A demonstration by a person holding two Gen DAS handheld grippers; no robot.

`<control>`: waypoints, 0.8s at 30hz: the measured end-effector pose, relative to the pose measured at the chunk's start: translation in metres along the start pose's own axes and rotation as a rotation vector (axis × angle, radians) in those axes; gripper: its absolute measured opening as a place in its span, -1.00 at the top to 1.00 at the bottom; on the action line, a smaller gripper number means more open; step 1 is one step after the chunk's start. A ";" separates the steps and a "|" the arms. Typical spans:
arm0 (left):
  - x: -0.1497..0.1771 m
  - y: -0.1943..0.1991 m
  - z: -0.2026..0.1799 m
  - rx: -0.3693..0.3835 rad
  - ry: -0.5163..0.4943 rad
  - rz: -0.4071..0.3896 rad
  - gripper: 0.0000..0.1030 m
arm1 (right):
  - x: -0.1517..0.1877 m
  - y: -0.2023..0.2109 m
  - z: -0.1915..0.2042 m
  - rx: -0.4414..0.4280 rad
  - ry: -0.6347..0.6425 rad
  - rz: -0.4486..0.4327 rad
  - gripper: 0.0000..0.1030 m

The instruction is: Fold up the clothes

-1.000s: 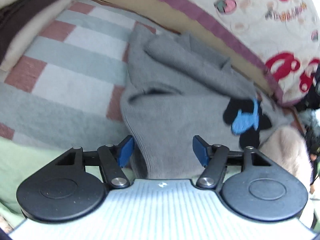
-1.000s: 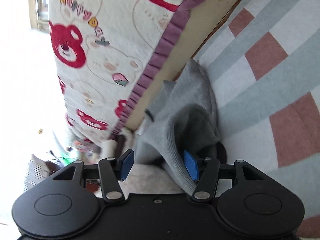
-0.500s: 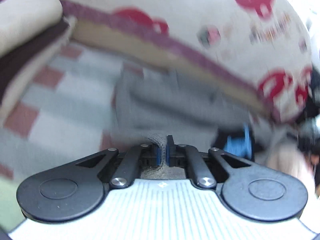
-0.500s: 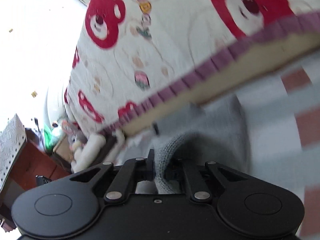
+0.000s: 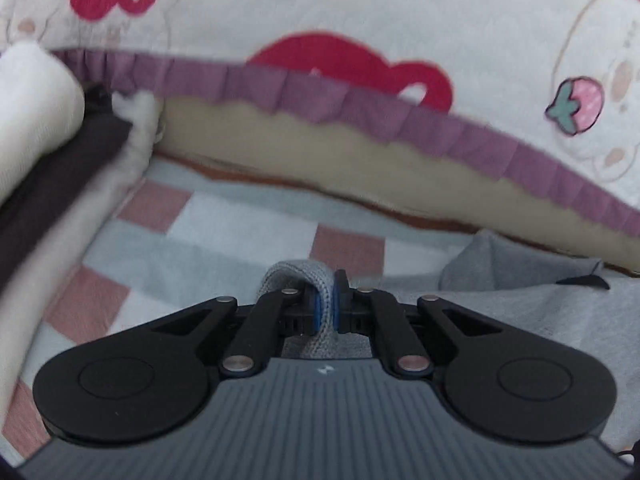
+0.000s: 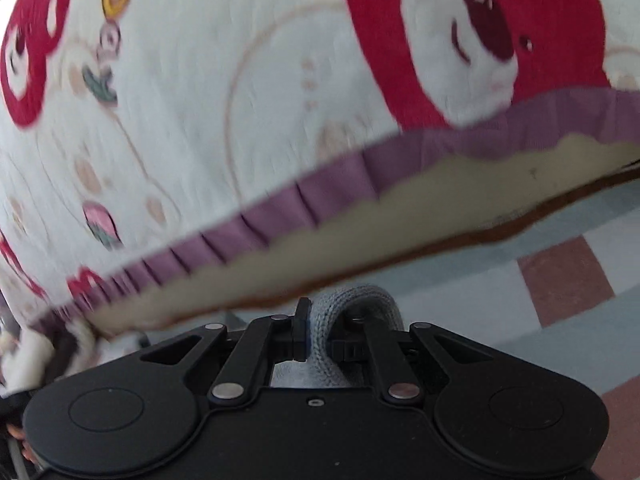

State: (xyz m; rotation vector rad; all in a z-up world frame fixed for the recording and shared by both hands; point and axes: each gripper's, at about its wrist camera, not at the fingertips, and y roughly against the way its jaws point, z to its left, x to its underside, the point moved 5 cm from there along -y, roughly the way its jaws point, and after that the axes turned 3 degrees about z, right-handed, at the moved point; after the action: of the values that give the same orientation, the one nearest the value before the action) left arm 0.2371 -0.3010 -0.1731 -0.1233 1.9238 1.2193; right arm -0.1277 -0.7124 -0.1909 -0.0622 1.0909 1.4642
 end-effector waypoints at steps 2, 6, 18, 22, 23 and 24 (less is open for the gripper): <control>0.006 0.002 0.009 0.027 0.029 0.000 0.89 | 0.009 -0.005 -0.007 0.015 0.004 0.033 0.70; 0.017 0.014 0.023 0.079 0.074 0.015 0.89 | 0.027 0.003 -0.023 -0.059 -0.085 0.061 0.14; 0.045 0.054 0.036 0.336 0.225 0.070 0.01 | 0.039 0.011 0.028 -0.107 0.163 -0.012 0.86; 0.041 0.043 0.005 0.279 0.012 0.114 0.66 | 0.032 0.014 0.037 -0.115 0.205 -0.019 0.86; 0.039 0.041 -0.002 0.255 -0.039 0.116 0.87 | 0.029 0.016 0.039 -0.122 0.221 -0.030 0.87; 0.033 0.040 -0.007 0.224 -0.070 0.099 0.88 | 0.025 0.020 0.042 -0.118 0.235 -0.055 0.87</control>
State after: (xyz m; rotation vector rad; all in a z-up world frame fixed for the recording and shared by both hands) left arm 0.1926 -0.2744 -0.1662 0.1325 2.0095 1.0480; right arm -0.1276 -0.6636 -0.1715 -0.3527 1.1805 1.4963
